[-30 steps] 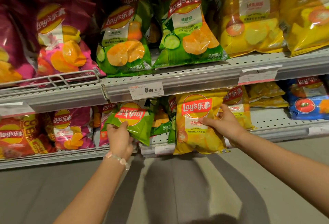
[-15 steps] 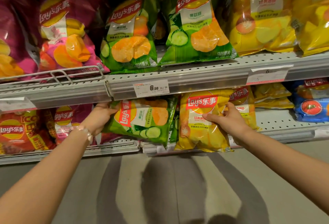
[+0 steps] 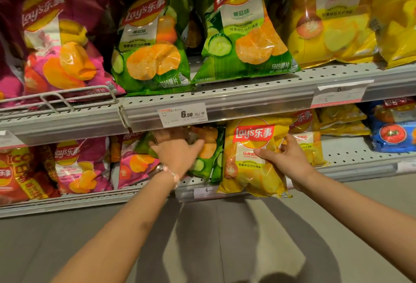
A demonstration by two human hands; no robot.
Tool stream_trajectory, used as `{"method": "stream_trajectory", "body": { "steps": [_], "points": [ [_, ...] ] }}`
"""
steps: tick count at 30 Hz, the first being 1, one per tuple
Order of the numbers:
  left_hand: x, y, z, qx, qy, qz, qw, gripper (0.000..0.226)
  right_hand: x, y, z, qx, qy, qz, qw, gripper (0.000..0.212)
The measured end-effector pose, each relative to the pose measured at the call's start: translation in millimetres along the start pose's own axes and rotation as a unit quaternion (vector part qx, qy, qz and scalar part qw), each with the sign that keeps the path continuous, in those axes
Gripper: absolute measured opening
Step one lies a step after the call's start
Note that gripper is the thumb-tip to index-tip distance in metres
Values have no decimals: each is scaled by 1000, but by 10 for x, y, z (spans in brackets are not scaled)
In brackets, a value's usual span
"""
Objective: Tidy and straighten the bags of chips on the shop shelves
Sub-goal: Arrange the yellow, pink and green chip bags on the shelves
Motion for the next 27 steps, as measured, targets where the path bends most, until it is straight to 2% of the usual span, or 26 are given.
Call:
{"method": "stream_trajectory", "body": {
  "steps": [1, 3, 5, 7, 10, 13, 16, 18, 21, 27],
  "points": [
    [-9, 103, -105, 32, -44, -17, 998, 73, 0, 1, -4, 1, -4, 1, 1000, 67],
    [54, 226, -202, 45, -83, 19, 995, 74, 0, 1, -1, -1, -7, 2, 1000, 68],
    [77, 201, -212, 56, -98, 50, 992, 69, -1, 8, 15, -6, -8, 1, 1000, 66],
    [73, 101, -224, 94, -92, 46, 990, 61, -10, 14, 28, -9, -8, 2, 1000, 65],
    [-25, 28, -253, 204, -84, 48, 974, 101, -33, 24, 32, -12, -10, 2, 1000, 64],
    [-135, -72, -151, 256, -159, 67, 951, 92, -68, 26, 33, -20, -10, -3, 1000, 63],
    [-82, -120, -55, 292, -223, 108, 924, 109, -97, 16, 18, -20, -15, -15, 1000, 67],
    [2, -110, -13, 298, -192, 143, 924, 112, -99, 13, 10, -19, -19, -18, 999, 70],
    [165, -108, 44, 287, -151, 167, 931, 100, -84, 11, 4, -18, -31, -14, 999, 70],
    [222, -63, 28, 264, -218, 105, 934, 103, -78, 7, 1, -8, -56, -5, 998, 52]
  ]
}}
Point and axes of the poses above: each hand's wrist, its own y-axis away from the middle knuckle, its own x-axis out of the palm, z = x × y, the point moved 5 cm from there along -y, towards the middle knuckle, and after that the axes turned 3 degrees about y, right-handed, at the moved point
